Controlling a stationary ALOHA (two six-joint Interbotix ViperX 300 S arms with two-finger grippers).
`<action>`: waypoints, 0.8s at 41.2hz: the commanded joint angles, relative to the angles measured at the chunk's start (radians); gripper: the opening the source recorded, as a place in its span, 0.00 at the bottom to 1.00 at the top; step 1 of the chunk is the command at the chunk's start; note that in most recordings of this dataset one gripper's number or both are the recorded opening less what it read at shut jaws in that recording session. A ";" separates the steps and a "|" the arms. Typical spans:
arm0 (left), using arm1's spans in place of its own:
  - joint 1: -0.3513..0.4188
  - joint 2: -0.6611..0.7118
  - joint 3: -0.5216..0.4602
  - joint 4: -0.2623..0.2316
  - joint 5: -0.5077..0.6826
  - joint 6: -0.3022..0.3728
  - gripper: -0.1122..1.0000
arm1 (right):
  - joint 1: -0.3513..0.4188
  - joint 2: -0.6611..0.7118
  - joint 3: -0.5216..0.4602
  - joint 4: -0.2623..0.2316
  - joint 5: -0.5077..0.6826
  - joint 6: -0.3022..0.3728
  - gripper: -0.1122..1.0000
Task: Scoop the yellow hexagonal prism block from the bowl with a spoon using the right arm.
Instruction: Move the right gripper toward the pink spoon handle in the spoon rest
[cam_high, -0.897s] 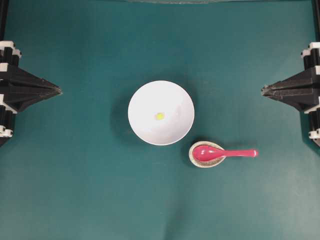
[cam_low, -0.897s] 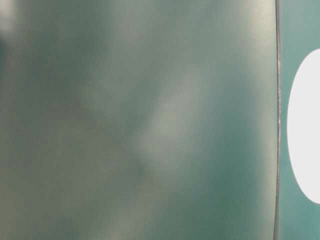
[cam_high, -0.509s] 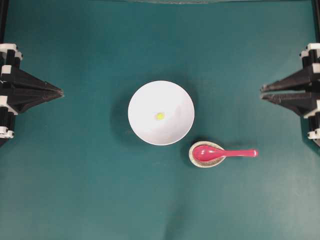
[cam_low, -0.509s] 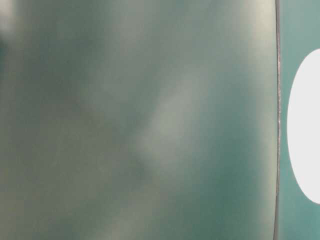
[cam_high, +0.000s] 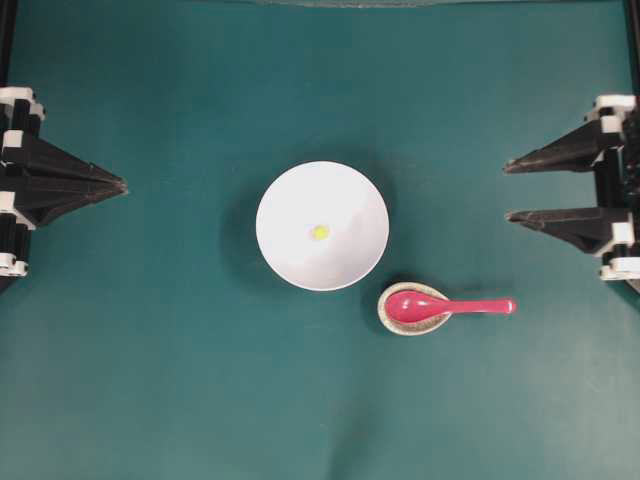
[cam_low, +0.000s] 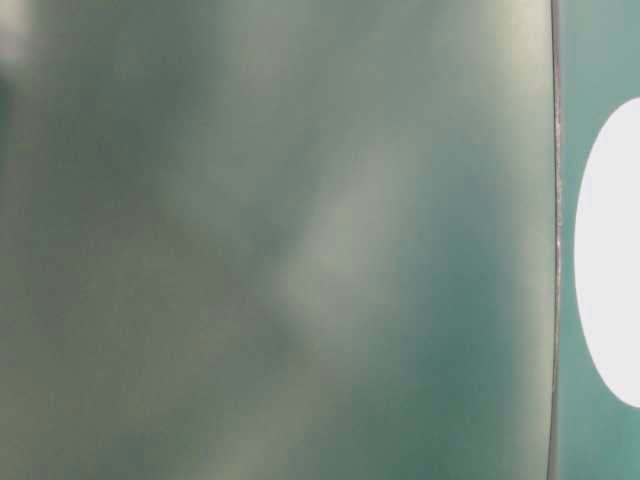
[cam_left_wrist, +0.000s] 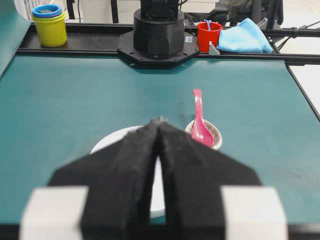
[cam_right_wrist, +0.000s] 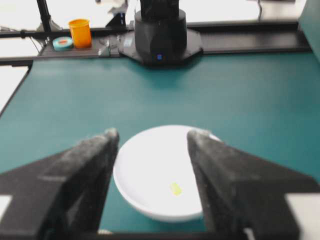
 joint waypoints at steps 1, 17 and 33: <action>0.002 0.005 -0.028 0.002 -0.005 -0.002 0.10 | 0.020 0.044 0.000 0.015 -0.051 0.002 0.64; 0.002 0.000 -0.028 0.002 0.006 -0.002 0.10 | 0.132 0.325 0.098 0.135 -0.396 0.002 0.64; 0.002 -0.002 -0.028 0.003 0.011 -0.002 0.10 | 0.330 0.620 0.120 0.316 -0.680 0.002 0.64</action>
